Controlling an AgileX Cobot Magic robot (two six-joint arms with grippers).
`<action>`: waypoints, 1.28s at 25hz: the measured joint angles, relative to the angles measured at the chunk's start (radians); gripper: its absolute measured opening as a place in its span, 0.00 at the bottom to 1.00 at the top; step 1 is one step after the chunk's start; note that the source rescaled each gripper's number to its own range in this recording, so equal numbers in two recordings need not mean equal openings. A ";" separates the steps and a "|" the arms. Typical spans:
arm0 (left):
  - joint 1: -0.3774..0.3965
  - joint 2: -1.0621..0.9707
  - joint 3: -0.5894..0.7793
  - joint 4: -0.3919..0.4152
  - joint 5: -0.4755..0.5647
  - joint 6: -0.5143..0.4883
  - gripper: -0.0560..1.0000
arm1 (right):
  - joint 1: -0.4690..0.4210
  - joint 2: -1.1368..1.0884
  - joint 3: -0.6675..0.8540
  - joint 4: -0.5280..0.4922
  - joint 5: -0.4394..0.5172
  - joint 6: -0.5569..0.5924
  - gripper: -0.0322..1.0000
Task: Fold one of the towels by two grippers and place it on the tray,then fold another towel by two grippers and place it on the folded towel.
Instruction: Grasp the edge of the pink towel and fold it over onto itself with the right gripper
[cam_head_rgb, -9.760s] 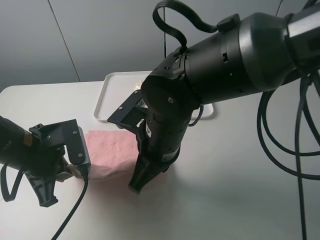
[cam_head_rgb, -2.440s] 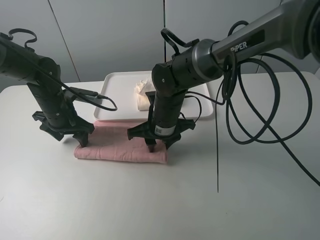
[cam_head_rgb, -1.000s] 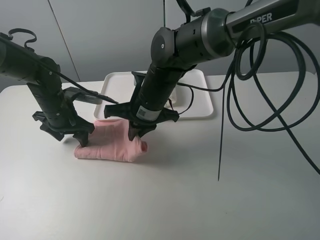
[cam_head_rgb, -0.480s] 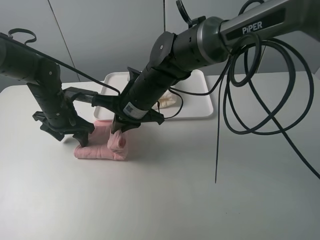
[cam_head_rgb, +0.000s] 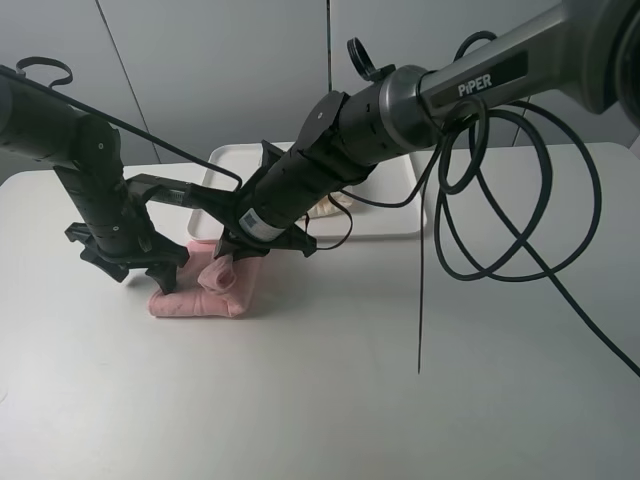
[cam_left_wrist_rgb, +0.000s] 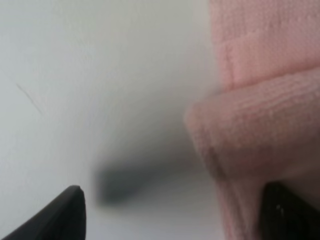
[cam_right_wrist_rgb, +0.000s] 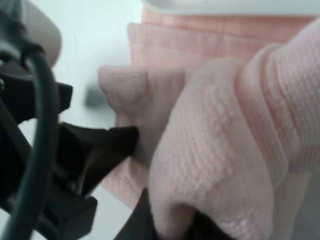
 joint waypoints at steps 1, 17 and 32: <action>0.000 0.000 0.000 0.000 0.000 0.000 0.92 | 0.000 0.000 0.000 0.018 -0.005 -0.013 0.09; 0.000 0.002 -0.004 -0.008 0.011 0.004 0.92 | 0.059 0.000 0.000 0.158 -0.083 -0.185 0.09; 0.000 -0.030 -0.227 -0.013 0.236 0.076 0.92 | 0.063 0.000 0.000 0.199 -0.095 -0.187 0.09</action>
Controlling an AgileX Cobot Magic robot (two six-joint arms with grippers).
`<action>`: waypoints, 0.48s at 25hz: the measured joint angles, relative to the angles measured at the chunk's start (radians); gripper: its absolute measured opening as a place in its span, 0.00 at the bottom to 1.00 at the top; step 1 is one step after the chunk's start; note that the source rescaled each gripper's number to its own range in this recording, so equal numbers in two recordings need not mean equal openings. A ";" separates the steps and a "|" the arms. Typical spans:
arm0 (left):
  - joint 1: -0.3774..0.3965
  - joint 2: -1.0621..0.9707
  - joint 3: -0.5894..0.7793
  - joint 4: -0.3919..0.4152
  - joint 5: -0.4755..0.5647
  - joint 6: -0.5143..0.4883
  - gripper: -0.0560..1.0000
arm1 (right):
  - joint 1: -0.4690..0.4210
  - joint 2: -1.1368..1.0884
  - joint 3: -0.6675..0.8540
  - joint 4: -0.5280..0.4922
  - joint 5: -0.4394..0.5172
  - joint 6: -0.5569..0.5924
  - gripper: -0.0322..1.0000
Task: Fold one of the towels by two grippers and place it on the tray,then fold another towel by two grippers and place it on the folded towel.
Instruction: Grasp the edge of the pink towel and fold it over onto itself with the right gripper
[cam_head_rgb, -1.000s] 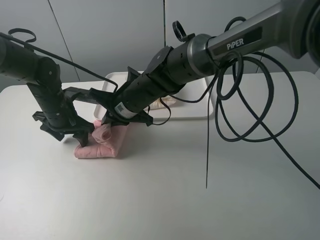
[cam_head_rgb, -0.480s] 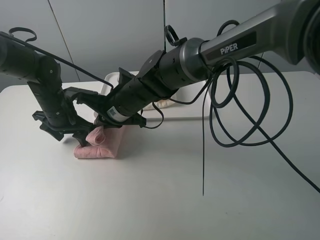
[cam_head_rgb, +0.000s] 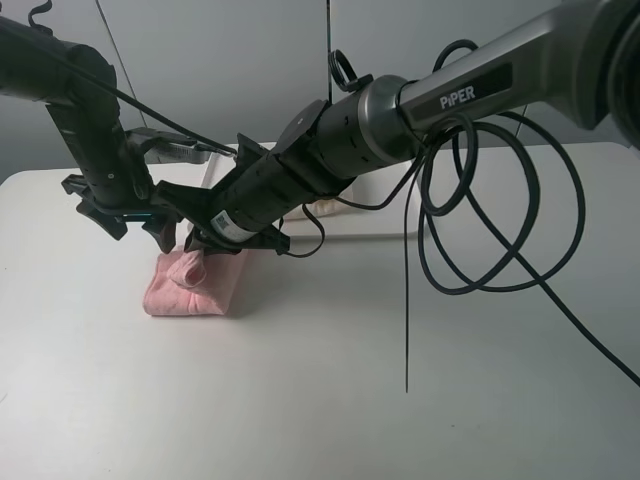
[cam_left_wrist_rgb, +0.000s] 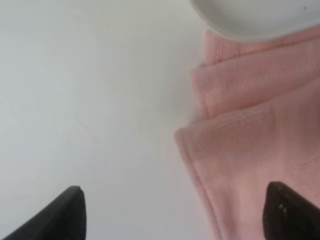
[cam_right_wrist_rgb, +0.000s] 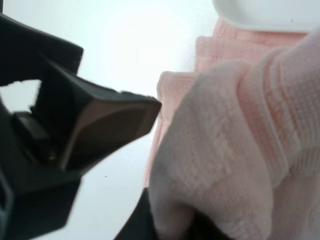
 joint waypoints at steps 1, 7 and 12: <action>0.000 0.000 -0.011 0.000 0.012 0.000 0.92 | 0.000 0.000 0.000 0.000 0.000 0.000 0.09; 0.000 0.000 -0.034 0.000 0.042 0.000 0.92 | 0.000 0.000 0.000 0.004 0.000 -0.014 0.15; 0.000 0.000 -0.042 0.000 0.050 0.000 0.92 | 0.000 0.000 0.000 0.097 0.008 -0.076 0.50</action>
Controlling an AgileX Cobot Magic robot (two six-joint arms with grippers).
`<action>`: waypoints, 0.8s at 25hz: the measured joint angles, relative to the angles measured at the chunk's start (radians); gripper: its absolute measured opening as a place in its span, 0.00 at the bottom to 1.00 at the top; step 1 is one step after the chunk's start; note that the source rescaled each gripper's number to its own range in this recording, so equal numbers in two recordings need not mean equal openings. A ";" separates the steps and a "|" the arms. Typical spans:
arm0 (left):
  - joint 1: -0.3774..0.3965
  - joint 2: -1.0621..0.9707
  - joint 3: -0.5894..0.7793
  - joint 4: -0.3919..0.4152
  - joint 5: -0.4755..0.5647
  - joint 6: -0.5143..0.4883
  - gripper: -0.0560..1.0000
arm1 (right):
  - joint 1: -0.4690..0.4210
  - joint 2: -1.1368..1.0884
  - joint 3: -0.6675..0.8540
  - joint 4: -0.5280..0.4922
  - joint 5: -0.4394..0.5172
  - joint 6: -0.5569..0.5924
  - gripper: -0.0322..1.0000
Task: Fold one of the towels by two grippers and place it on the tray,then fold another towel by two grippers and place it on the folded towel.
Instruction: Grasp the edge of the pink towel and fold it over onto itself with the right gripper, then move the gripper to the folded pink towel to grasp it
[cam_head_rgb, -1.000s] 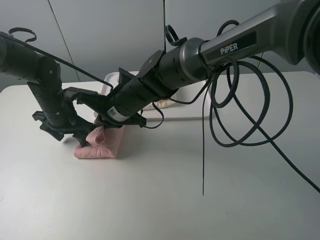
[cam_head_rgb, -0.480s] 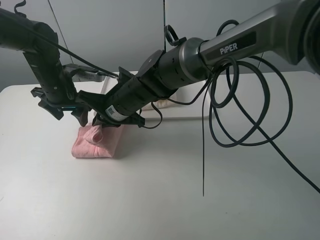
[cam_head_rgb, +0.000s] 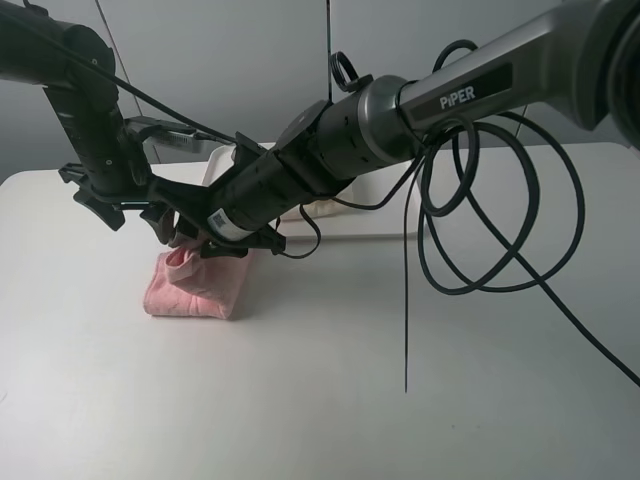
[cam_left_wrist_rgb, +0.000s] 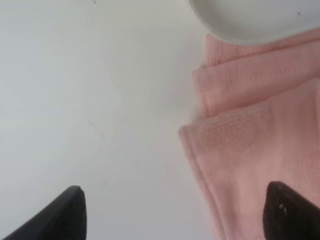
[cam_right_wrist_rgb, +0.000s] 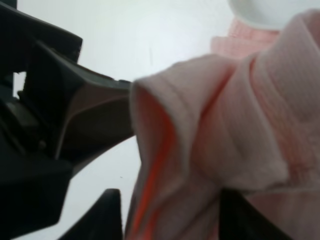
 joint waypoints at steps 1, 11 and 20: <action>0.000 0.000 -0.004 -0.001 0.007 0.000 0.92 | 0.000 0.000 0.000 0.024 0.003 -0.015 0.53; 0.000 -0.004 -0.182 0.005 0.159 0.028 0.92 | 0.000 0.000 0.000 0.134 0.051 -0.133 0.55; 0.000 -0.048 -0.277 0.019 0.225 0.050 0.92 | -0.010 0.000 0.000 0.014 0.137 -0.129 0.61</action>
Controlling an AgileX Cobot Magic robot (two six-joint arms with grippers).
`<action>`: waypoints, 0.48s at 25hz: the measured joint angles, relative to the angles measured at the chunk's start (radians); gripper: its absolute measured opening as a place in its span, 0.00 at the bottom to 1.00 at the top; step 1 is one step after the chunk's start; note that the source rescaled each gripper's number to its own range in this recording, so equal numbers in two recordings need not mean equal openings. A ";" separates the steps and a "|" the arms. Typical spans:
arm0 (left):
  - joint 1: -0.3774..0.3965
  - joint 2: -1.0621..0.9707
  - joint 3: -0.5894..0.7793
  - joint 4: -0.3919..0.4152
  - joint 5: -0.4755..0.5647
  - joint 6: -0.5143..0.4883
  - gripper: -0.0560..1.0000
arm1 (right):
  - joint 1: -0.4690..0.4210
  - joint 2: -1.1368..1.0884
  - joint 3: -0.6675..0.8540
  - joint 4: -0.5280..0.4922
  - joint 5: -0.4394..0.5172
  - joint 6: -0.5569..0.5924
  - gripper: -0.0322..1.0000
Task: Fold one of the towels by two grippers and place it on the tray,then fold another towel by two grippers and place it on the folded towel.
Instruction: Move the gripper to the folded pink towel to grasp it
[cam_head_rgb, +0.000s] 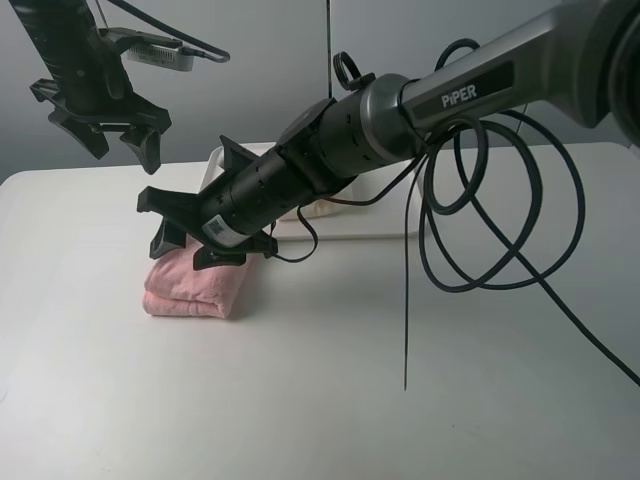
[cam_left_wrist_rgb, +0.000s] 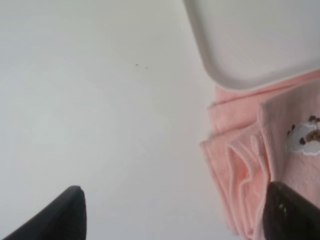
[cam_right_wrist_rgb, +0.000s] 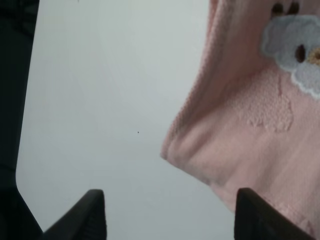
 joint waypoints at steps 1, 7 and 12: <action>0.000 0.000 0.000 0.002 0.000 0.001 0.92 | -0.006 0.000 0.000 -0.019 0.005 0.010 0.65; 0.000 0.000 0.000 0.000 0.002 0.006 0.92 | -0.064 0.000 0.000 -0.150 0.003 0.094 0.75; 0.000 0.000 0.000 -0.013 0.002 0.017 0.92 | -0.092 0.000 0.000 -0.325 -0.024 0.203 0.75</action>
